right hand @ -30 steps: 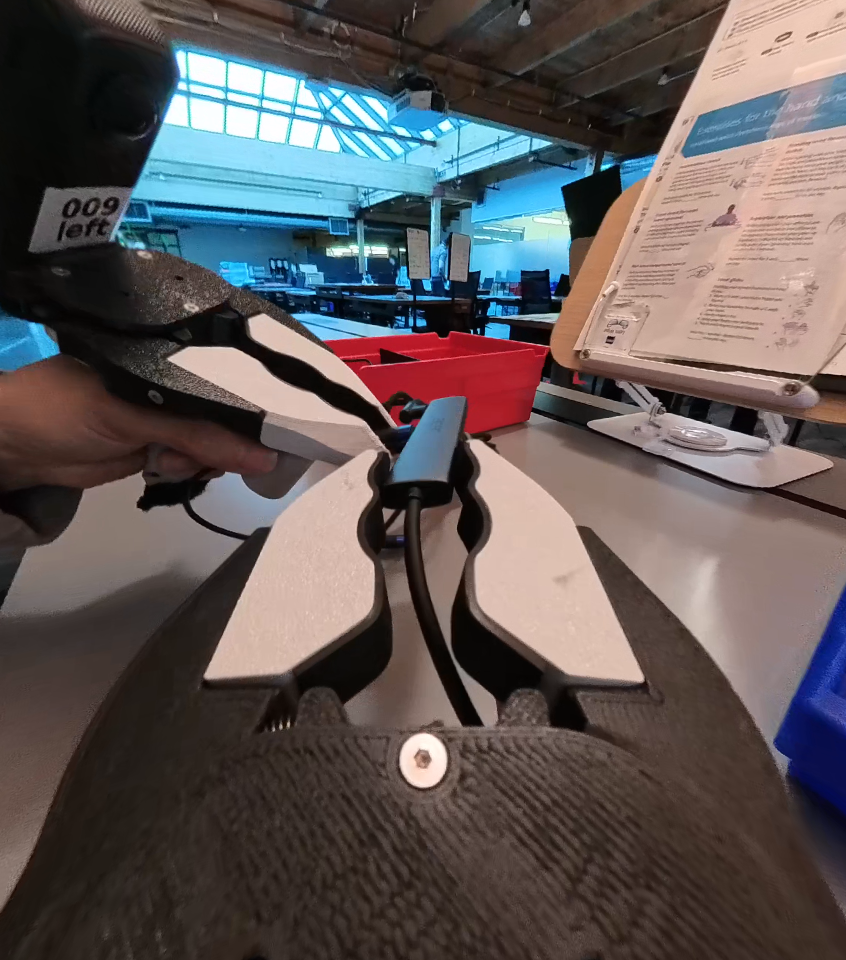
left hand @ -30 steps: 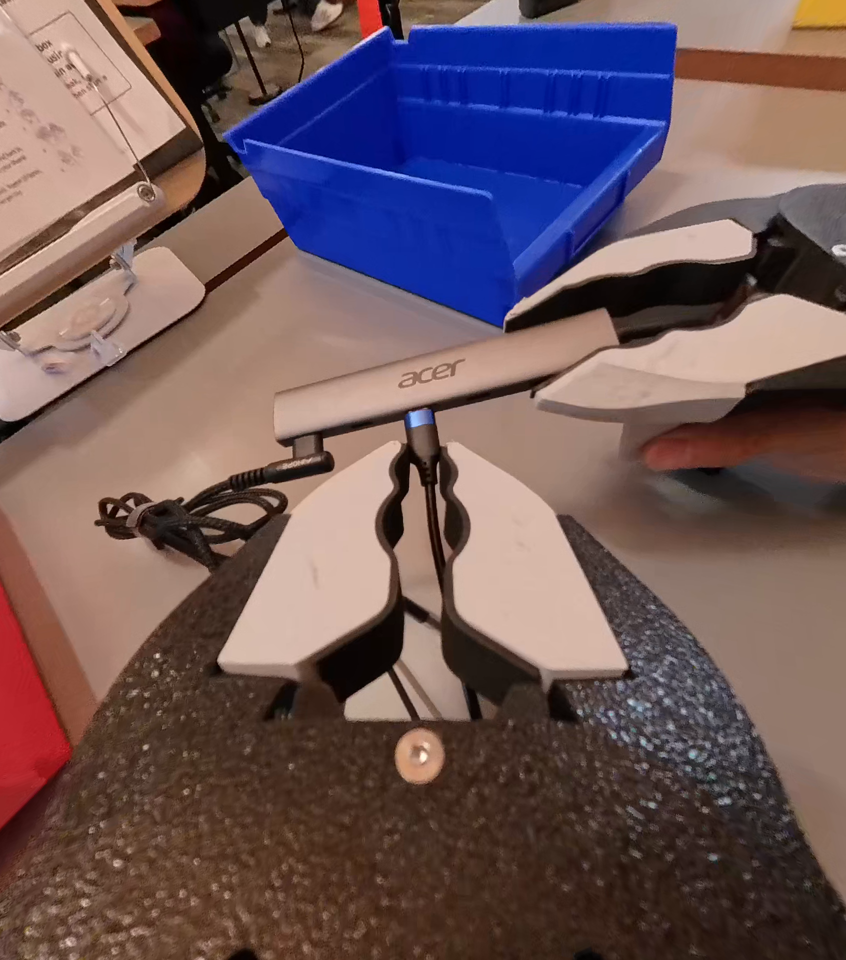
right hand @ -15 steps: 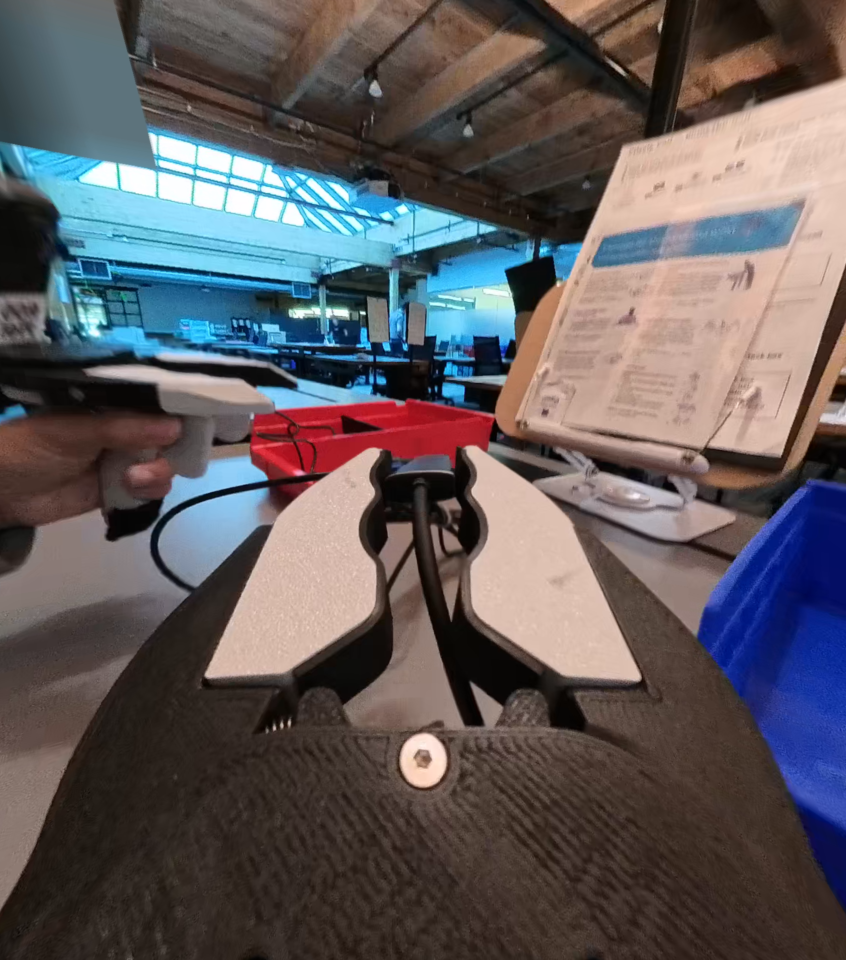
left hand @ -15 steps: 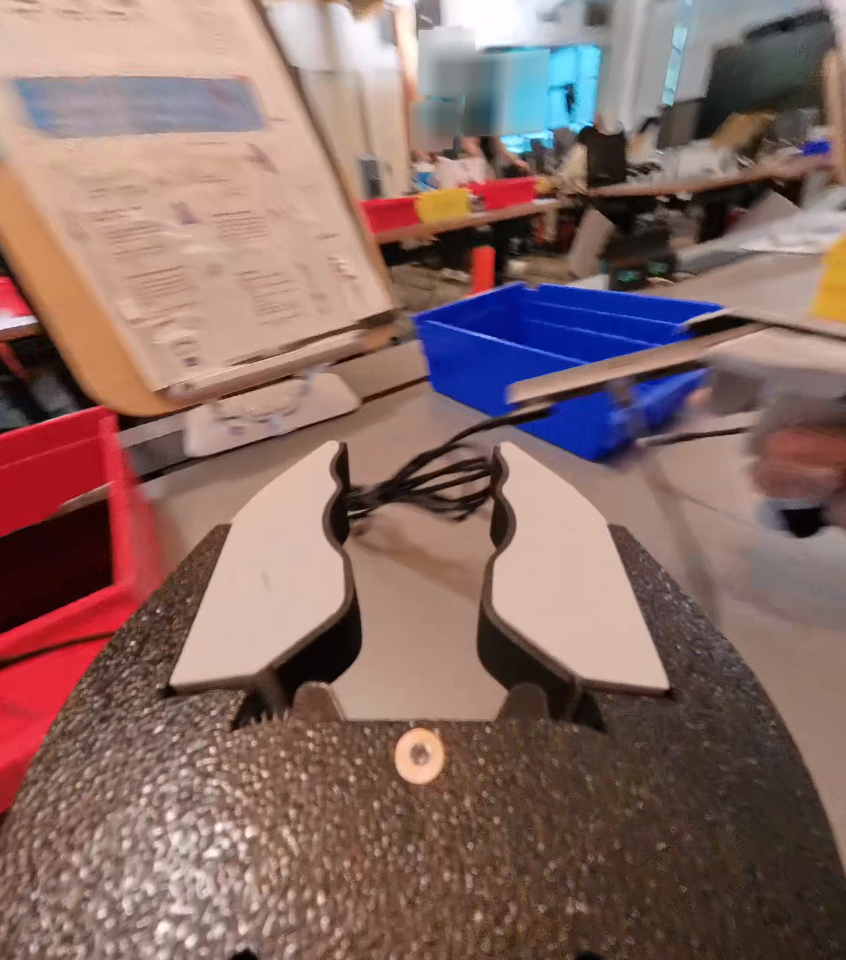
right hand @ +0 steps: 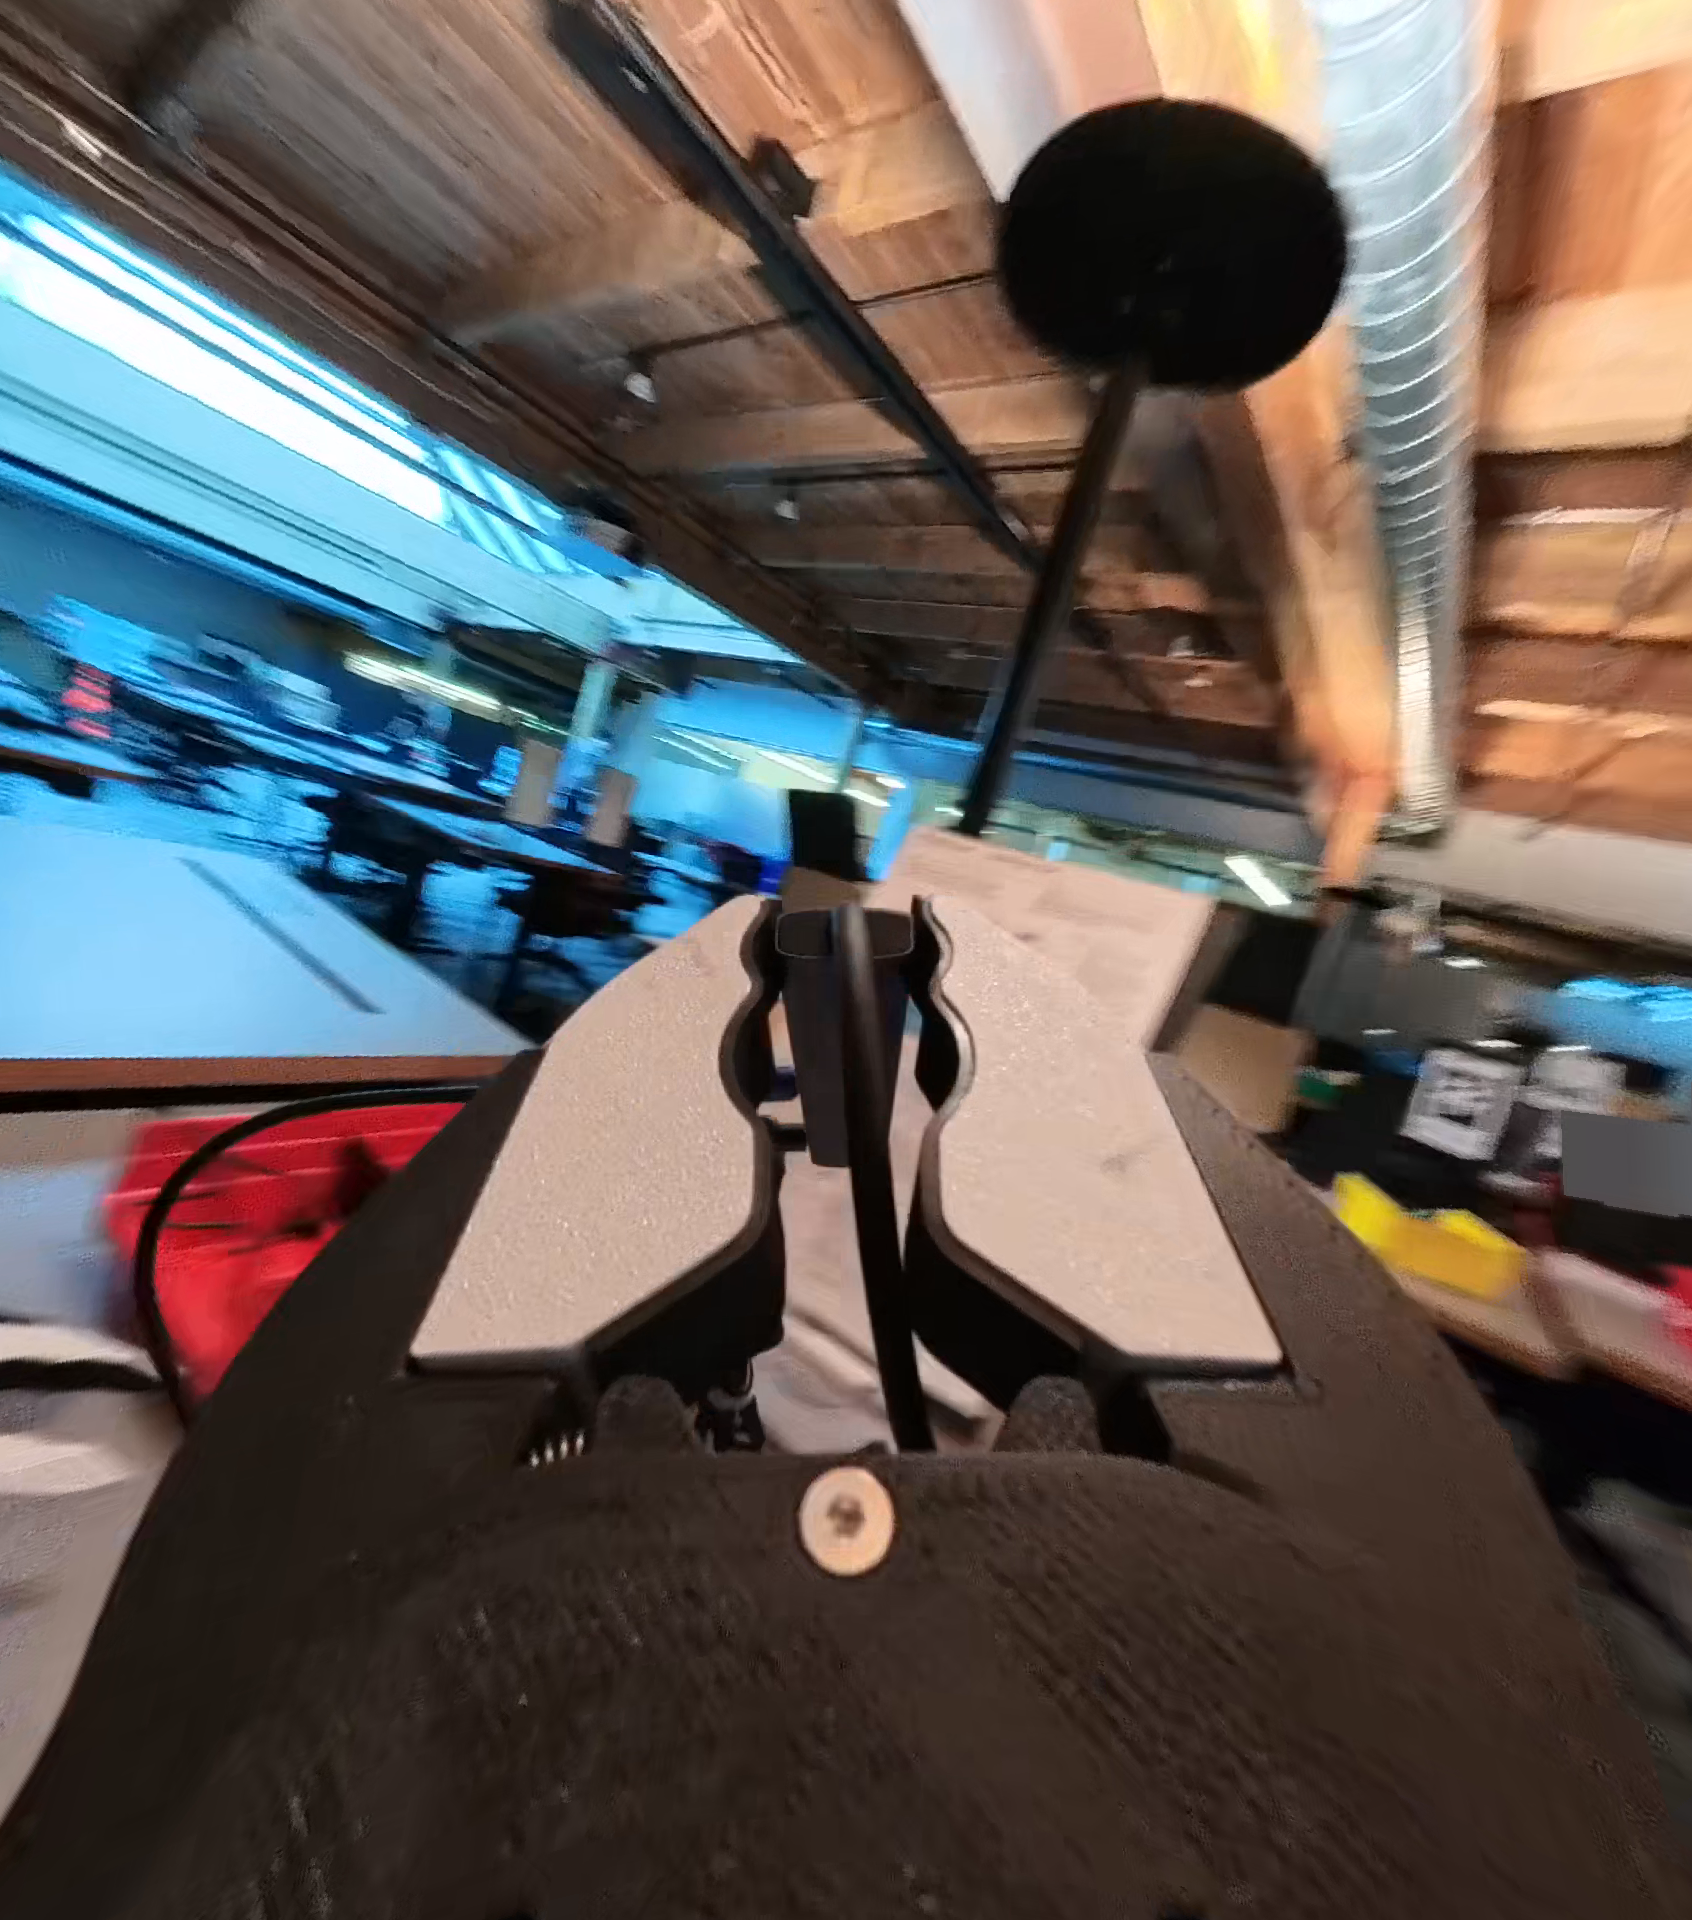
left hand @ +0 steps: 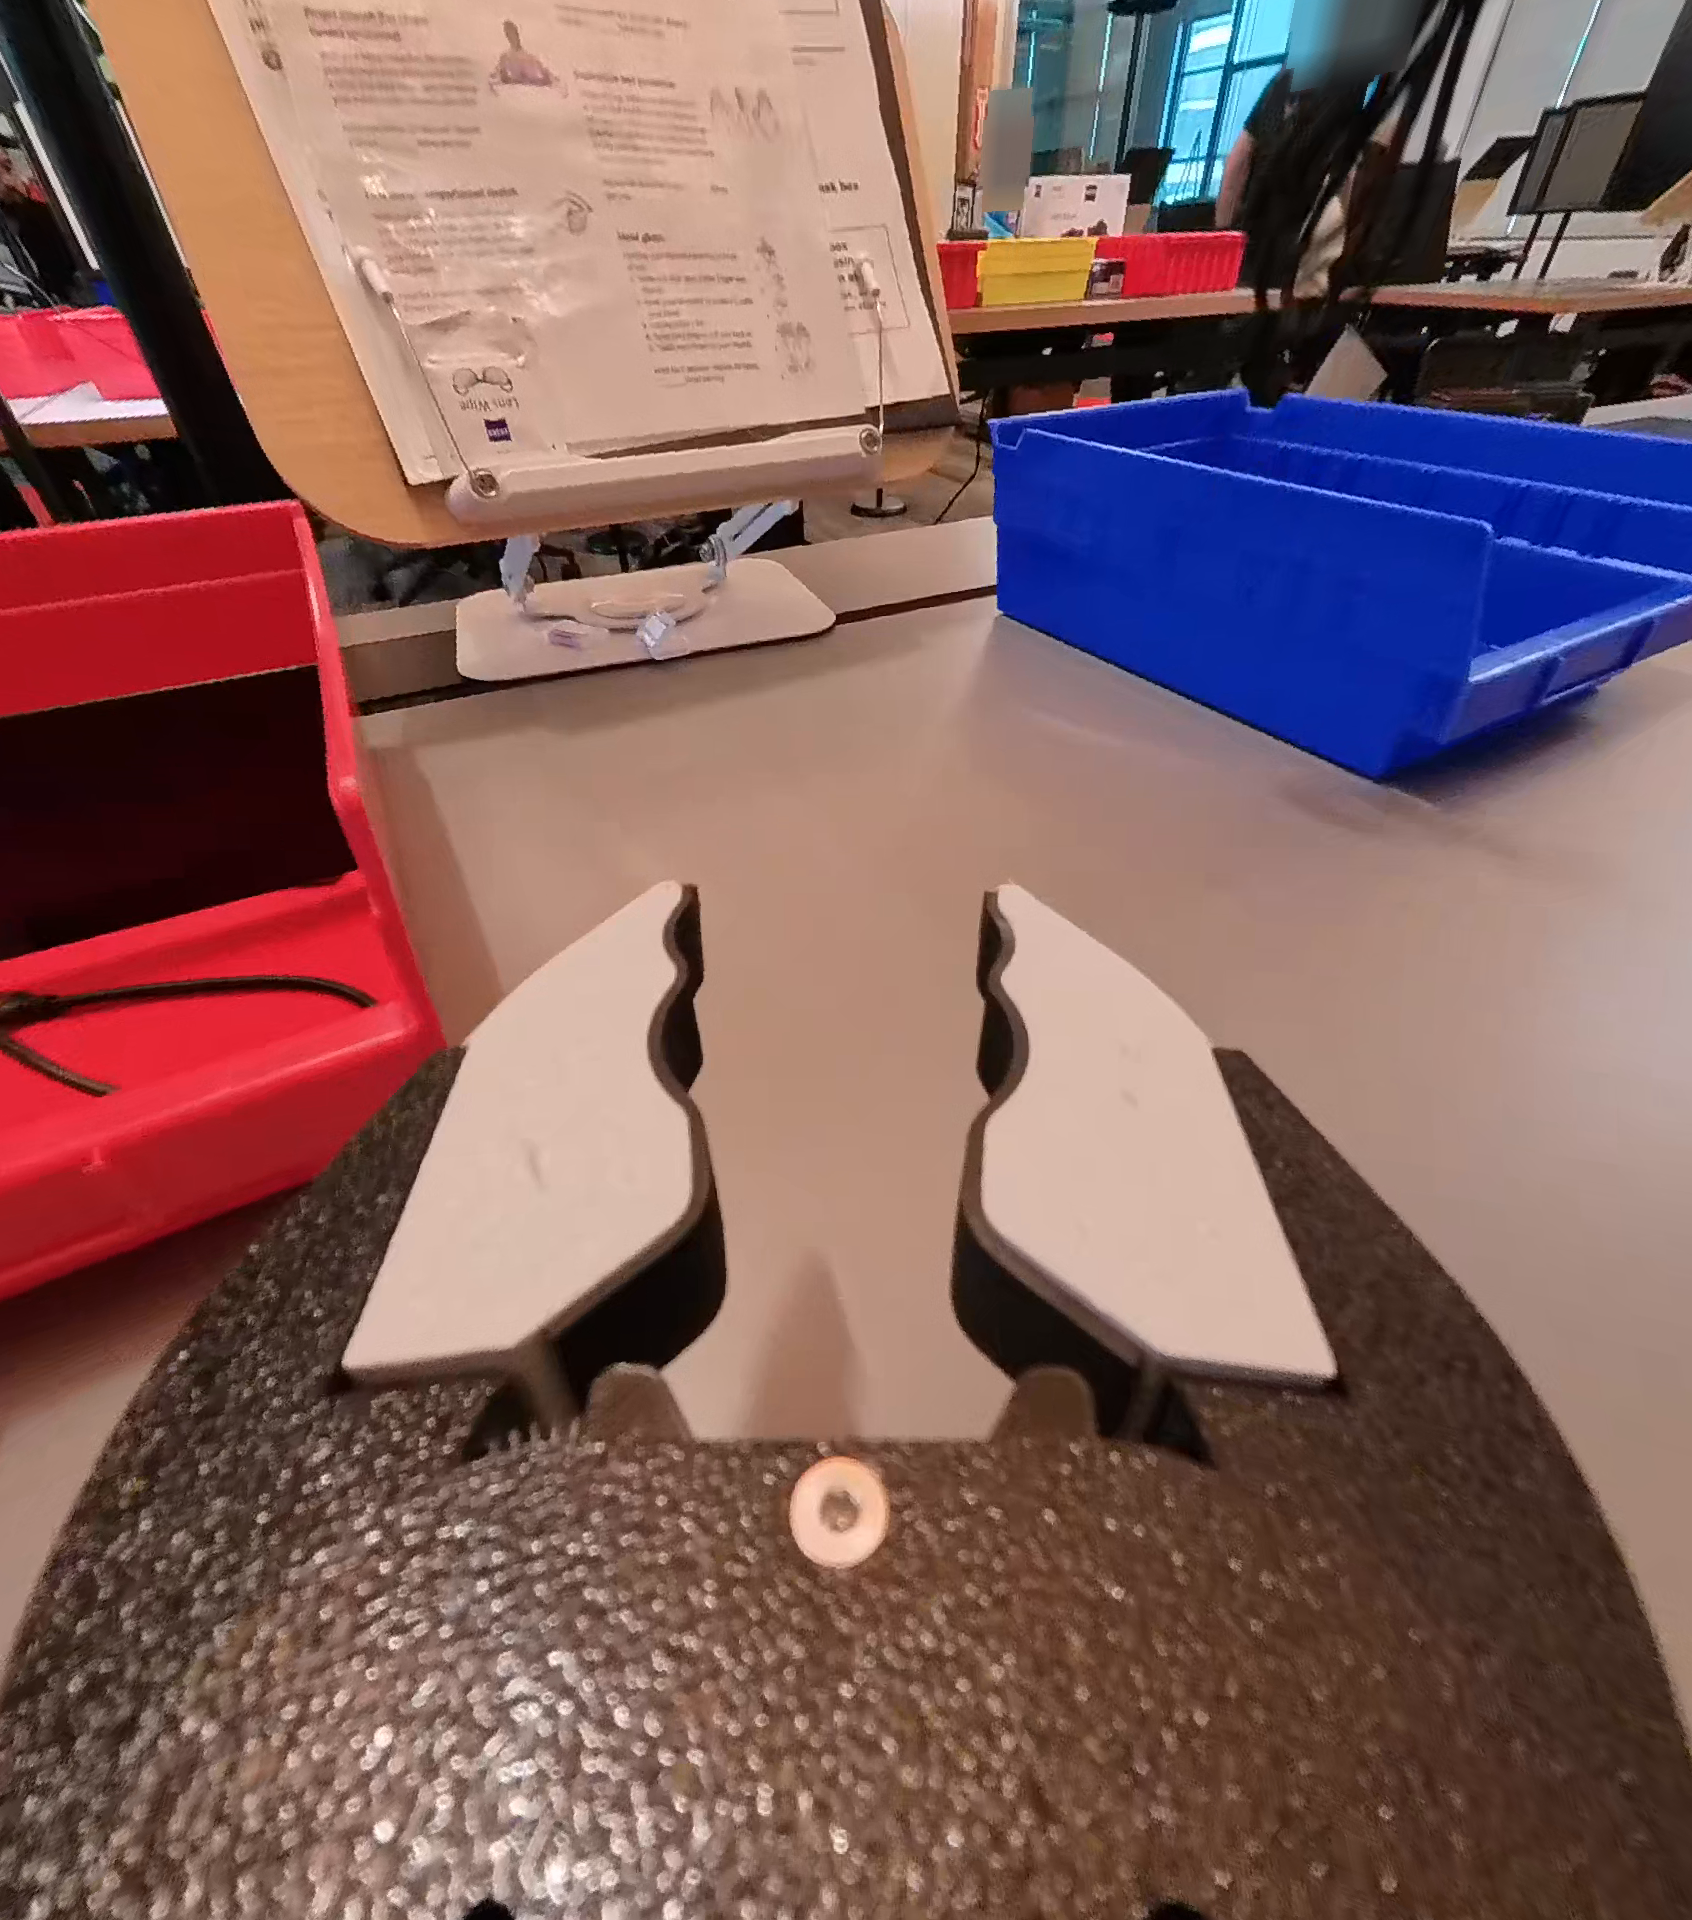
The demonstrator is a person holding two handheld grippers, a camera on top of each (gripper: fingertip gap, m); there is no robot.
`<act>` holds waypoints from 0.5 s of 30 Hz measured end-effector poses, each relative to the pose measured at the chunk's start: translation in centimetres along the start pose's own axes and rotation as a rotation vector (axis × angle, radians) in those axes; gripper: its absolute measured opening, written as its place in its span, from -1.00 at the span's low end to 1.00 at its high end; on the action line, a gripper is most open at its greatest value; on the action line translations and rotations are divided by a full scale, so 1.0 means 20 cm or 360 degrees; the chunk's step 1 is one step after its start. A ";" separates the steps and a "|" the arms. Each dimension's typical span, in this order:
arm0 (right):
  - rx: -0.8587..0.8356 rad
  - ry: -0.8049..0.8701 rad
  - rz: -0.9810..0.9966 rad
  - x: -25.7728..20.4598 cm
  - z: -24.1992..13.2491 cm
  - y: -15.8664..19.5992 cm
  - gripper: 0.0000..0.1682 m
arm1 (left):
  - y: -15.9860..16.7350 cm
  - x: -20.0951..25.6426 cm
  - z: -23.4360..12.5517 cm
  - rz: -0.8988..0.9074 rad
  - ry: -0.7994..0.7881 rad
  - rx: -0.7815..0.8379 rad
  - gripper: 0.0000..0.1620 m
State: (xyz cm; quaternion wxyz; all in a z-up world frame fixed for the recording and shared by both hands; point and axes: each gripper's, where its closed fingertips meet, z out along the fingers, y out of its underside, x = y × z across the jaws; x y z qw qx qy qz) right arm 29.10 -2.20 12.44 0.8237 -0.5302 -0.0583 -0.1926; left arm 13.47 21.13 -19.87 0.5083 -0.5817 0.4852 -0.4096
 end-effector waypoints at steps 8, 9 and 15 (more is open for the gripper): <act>-0.0505 0.0257 -0.0662 0.49 0.18 0.19 -0.70 | 0.00 0.01 0.01 -0.0011 0.0043 0.0010 -0.44; -0.0607 0.0227 -0.0700 0.50 0.19 0.31 -0.70 | 0.00 0.02 0.01 -0.0002 0.0053 -0.0001 -0.44; -0.1195 0.0096 -0.0671 0.46 0.11 1.19 -0.70 | 0.01 0.09 0.01 0.0145 0.0119 -0.0007 -0.49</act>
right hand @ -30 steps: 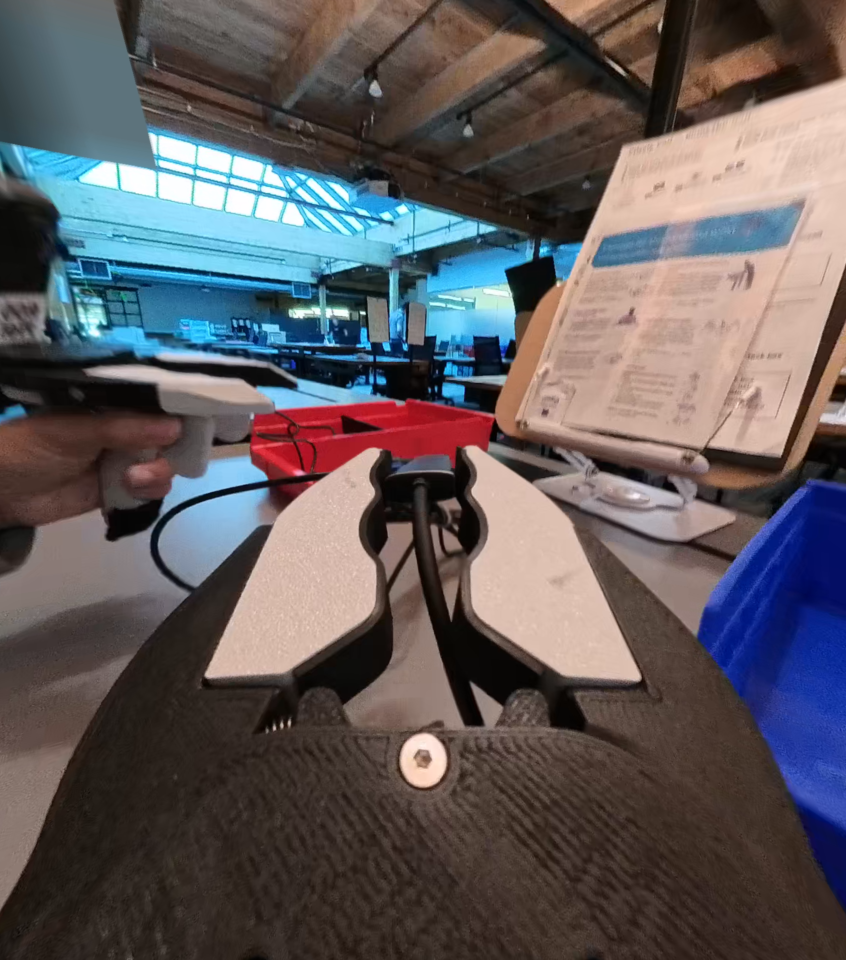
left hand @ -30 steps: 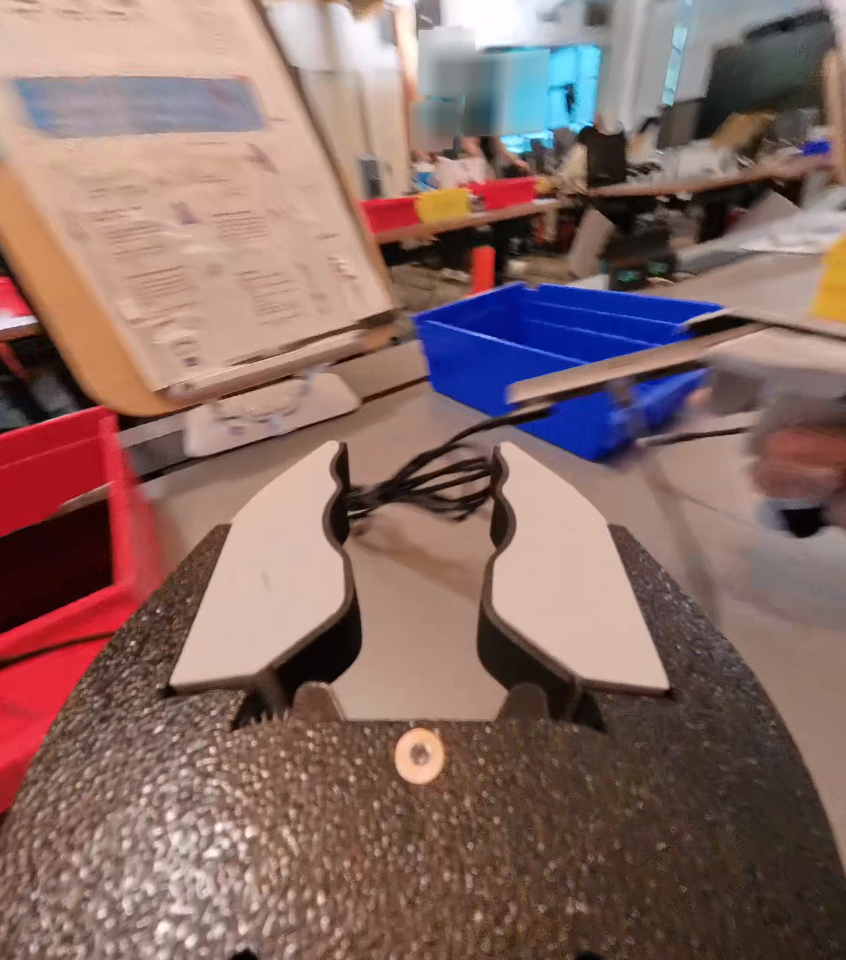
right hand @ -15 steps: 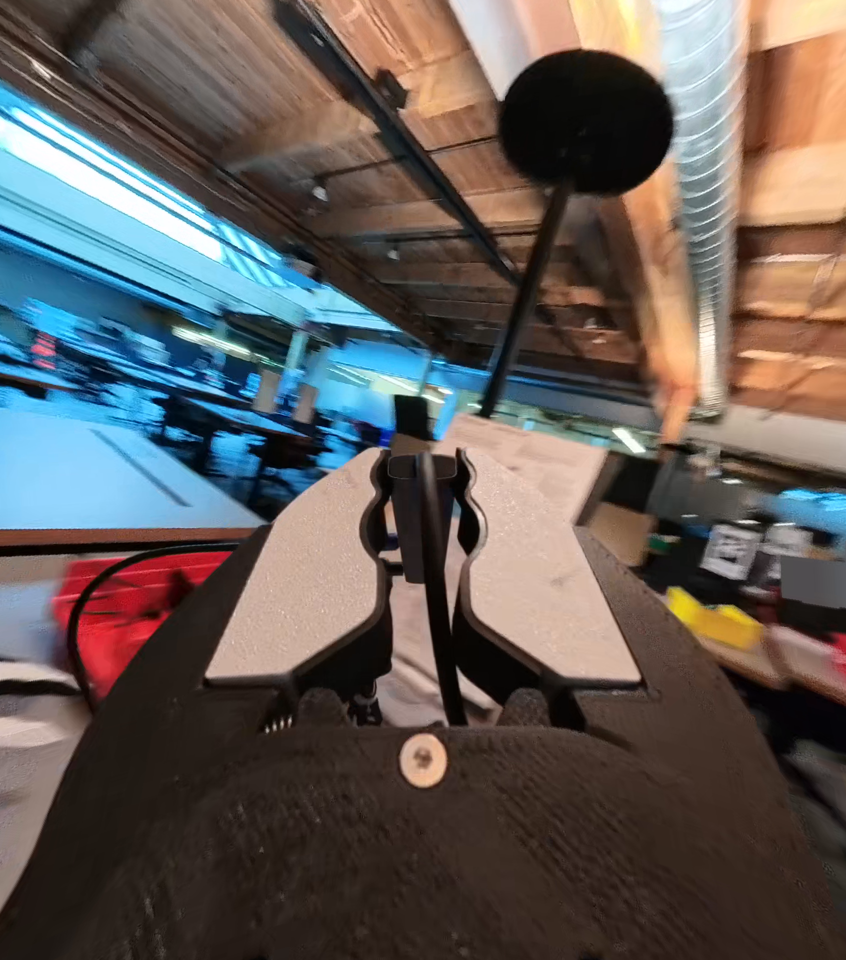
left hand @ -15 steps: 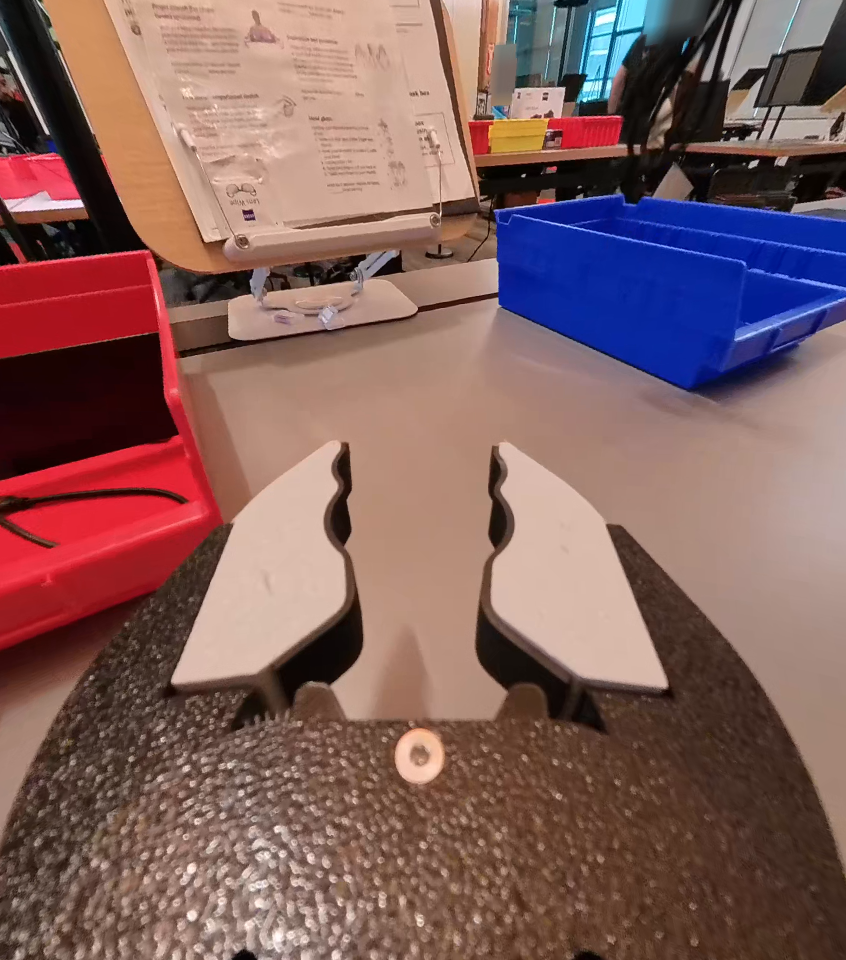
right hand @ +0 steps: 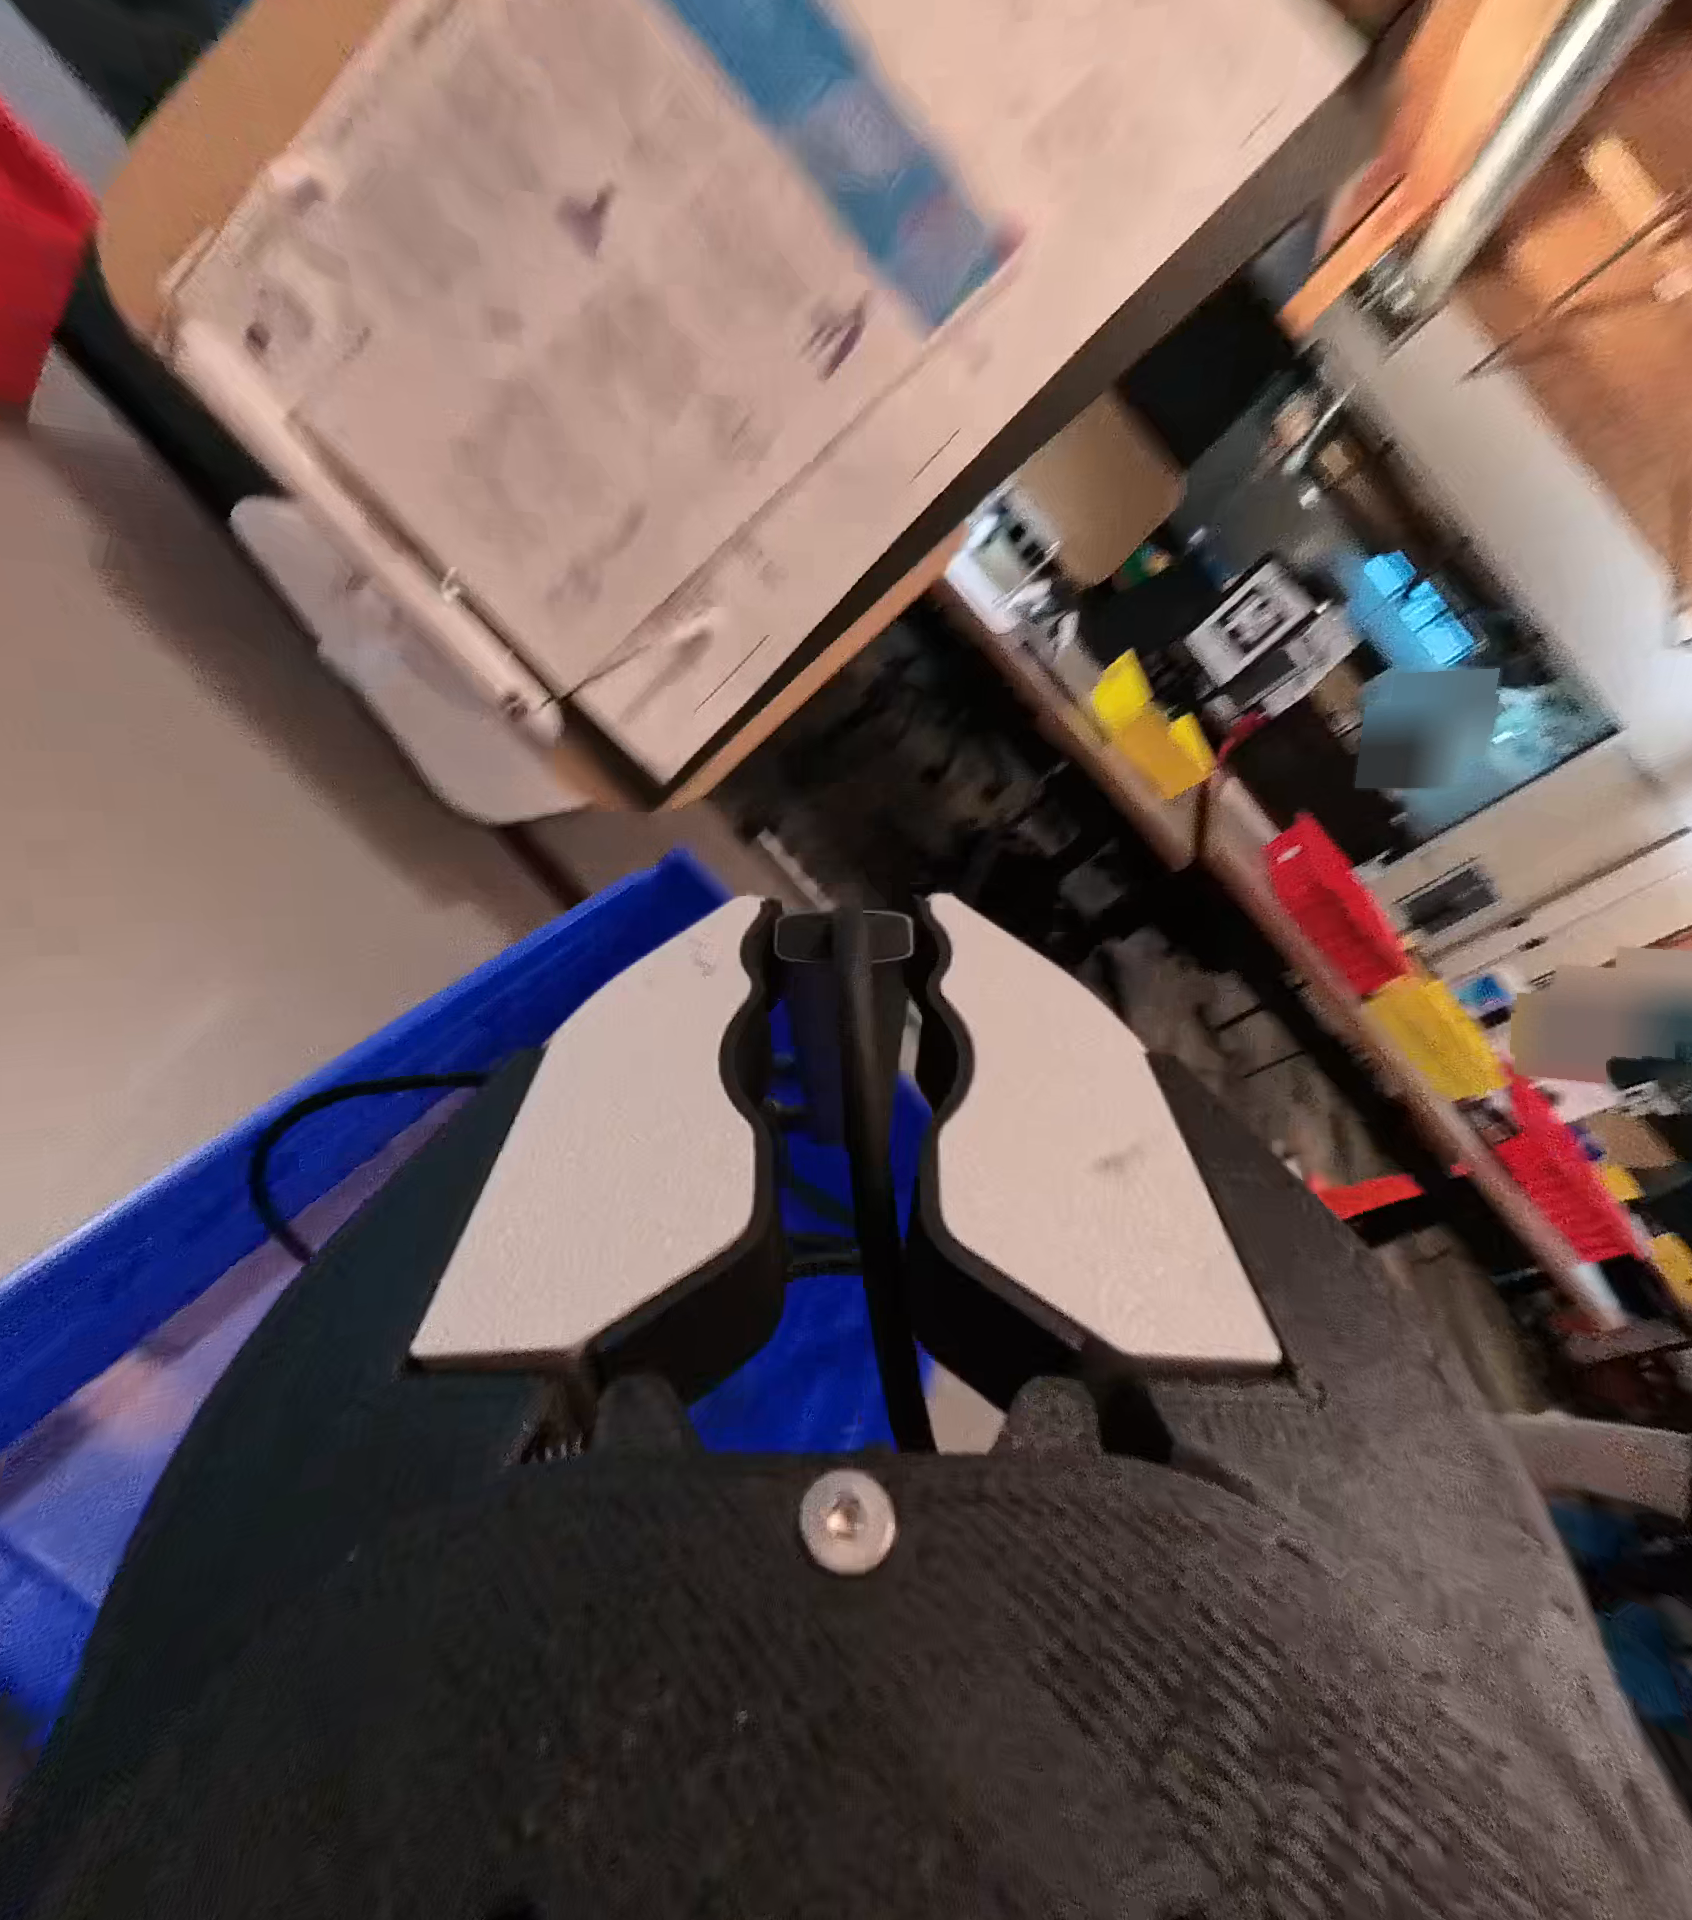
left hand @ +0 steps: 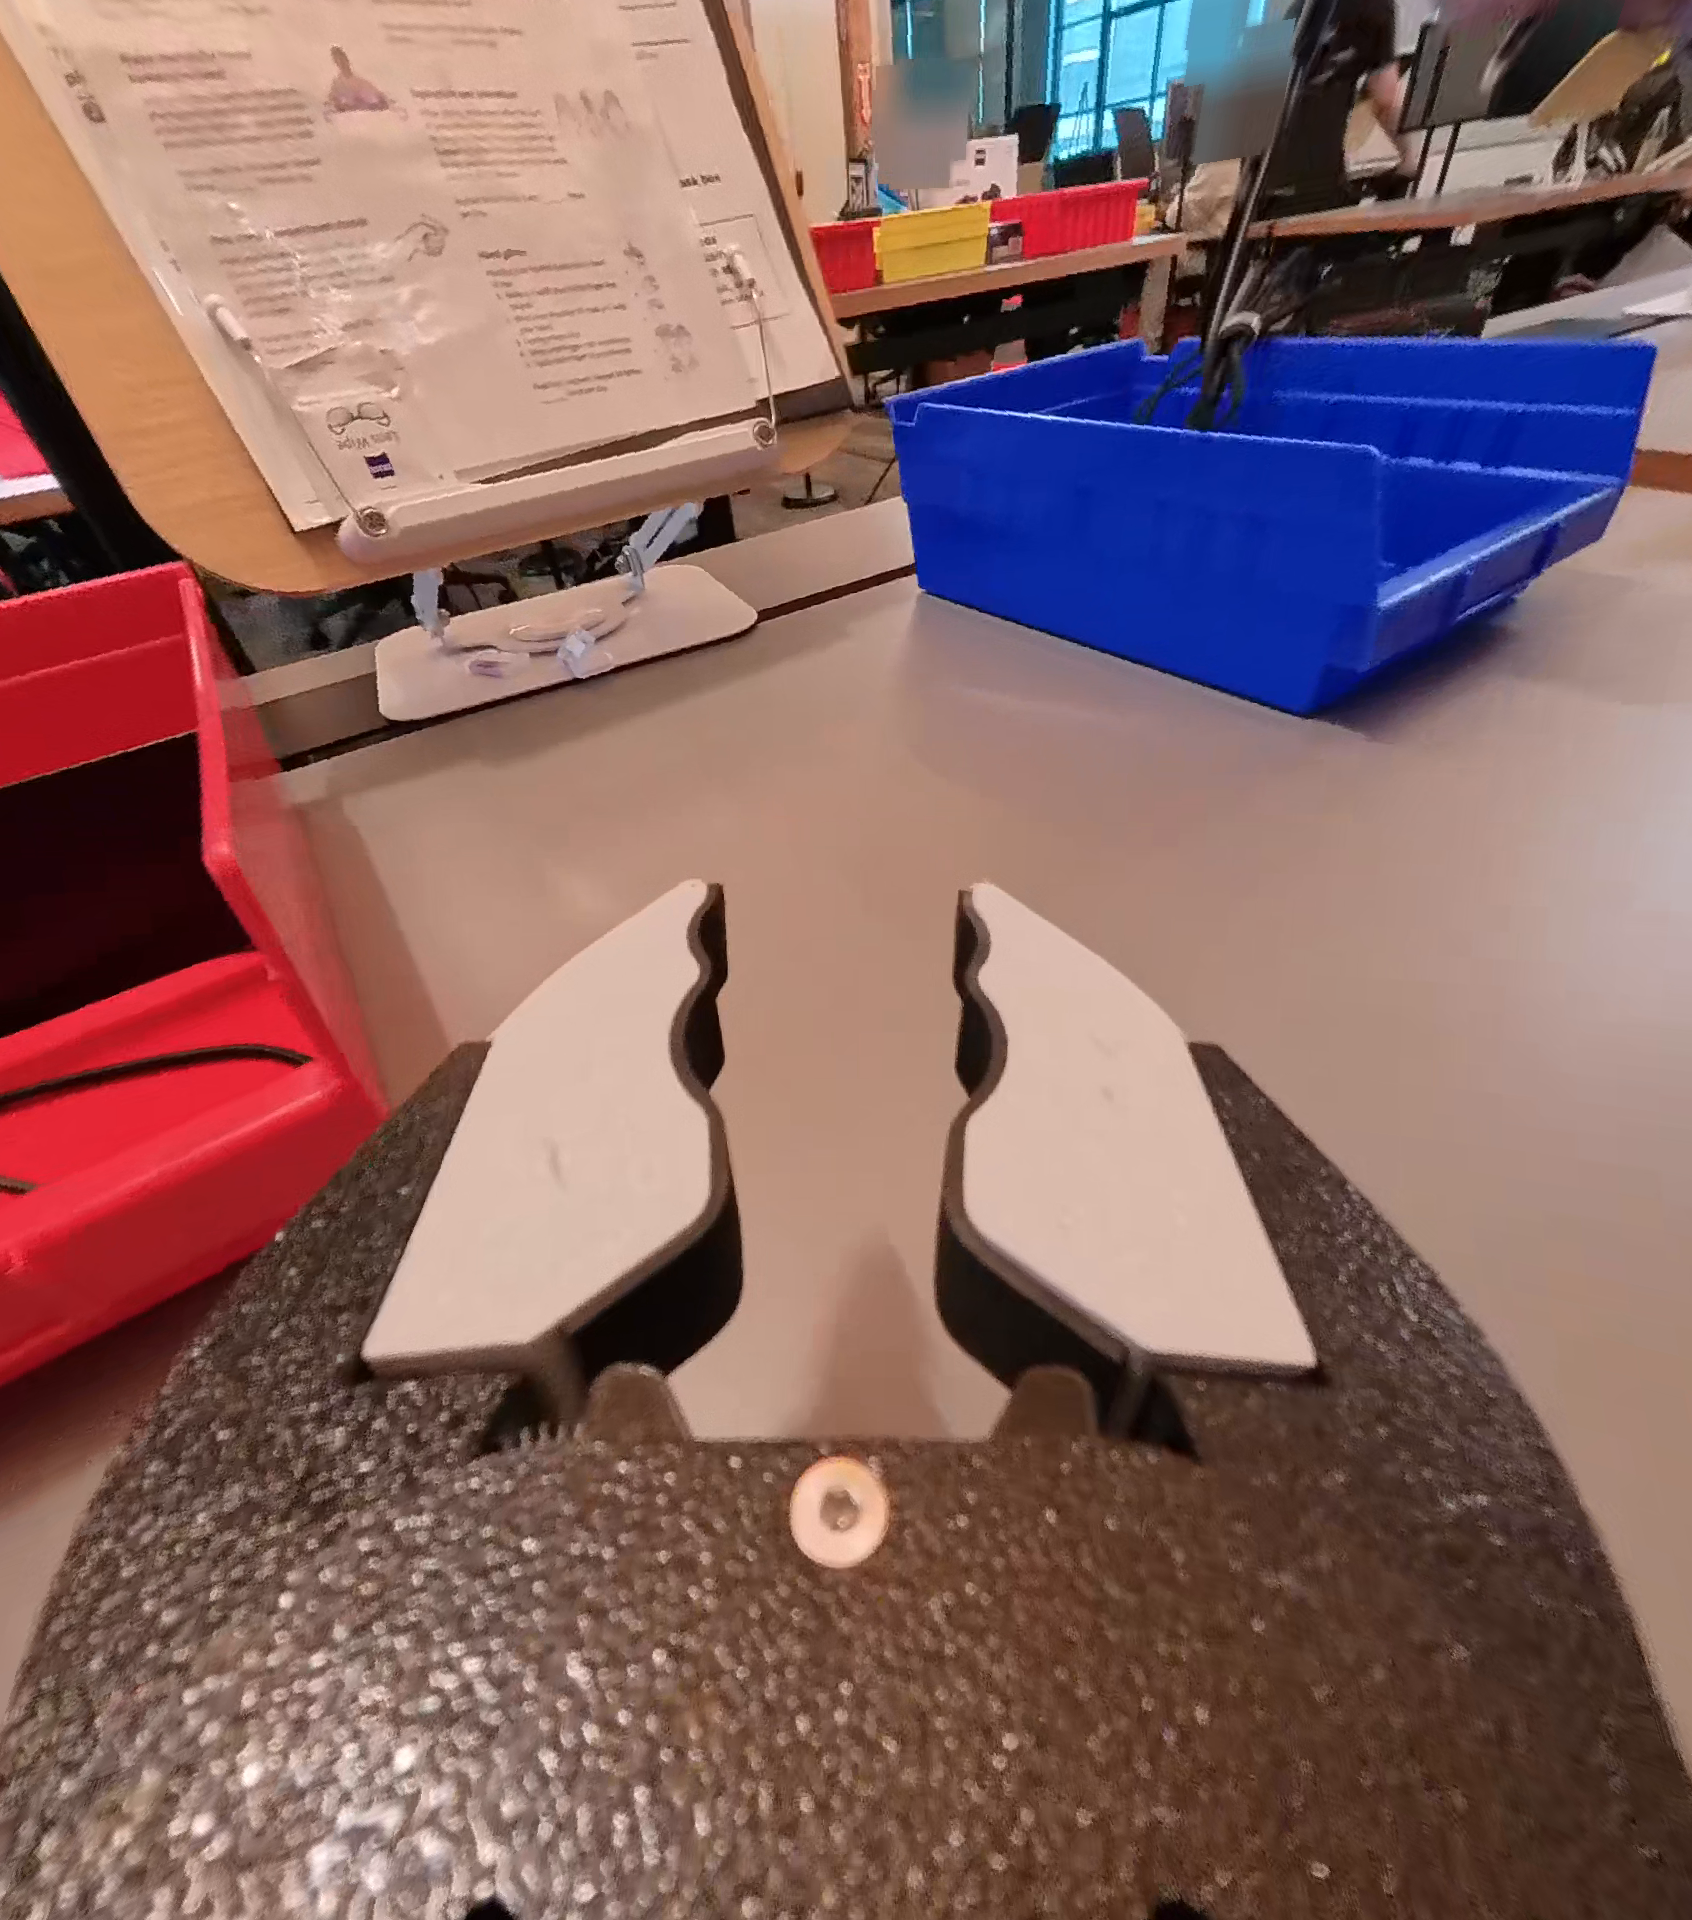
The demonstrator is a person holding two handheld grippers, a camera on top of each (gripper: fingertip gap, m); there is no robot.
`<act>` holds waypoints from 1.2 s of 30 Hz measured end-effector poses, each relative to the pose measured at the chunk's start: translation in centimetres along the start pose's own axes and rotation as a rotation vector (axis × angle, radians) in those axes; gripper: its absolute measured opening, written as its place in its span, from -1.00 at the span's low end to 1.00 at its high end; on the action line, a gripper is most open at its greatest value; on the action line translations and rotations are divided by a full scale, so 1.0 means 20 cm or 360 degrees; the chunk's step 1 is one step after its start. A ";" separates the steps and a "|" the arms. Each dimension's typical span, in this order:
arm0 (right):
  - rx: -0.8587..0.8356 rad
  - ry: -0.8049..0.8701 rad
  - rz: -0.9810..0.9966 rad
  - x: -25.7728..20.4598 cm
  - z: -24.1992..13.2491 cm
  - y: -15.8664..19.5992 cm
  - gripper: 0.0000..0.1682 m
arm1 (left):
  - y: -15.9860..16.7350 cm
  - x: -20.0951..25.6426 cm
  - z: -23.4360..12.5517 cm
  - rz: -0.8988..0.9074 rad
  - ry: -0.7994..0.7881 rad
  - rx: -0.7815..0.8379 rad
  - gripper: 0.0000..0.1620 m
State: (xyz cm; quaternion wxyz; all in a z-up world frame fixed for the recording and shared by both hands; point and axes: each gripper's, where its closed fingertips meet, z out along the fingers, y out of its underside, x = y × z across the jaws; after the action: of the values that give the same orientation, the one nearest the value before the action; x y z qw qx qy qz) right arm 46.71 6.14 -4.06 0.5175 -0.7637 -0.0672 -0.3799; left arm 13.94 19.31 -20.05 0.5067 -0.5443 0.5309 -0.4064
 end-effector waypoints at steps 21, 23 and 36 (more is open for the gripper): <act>-0.0630 -0.0240 0.0392 -0.54 0.11 0.54 -0.31 | 0.02 0.02 -0.04 0.0018 0.0033 -0.0037 -0.44; -0.0753 -0.0265 0.0377 -0.54 0.02 0.56 -0.15 | 0.03 -0.01 -0.06 0.0031 0.0018 -0.0070 -0.43; 0.0073 -0.0012 0.0625 -0.45 -0.46 0.02 0.18 | -0.35 -0.81 -0.12 0.0493 -0.0273 -0.0531 -0.51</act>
State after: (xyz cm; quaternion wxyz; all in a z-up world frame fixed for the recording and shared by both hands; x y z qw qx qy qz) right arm 35.94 0.84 -8.67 0.5987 -0.7516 0.0727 -0.2672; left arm 10.94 34.60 -11.18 0.5092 -0.5650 0.6229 -0.1829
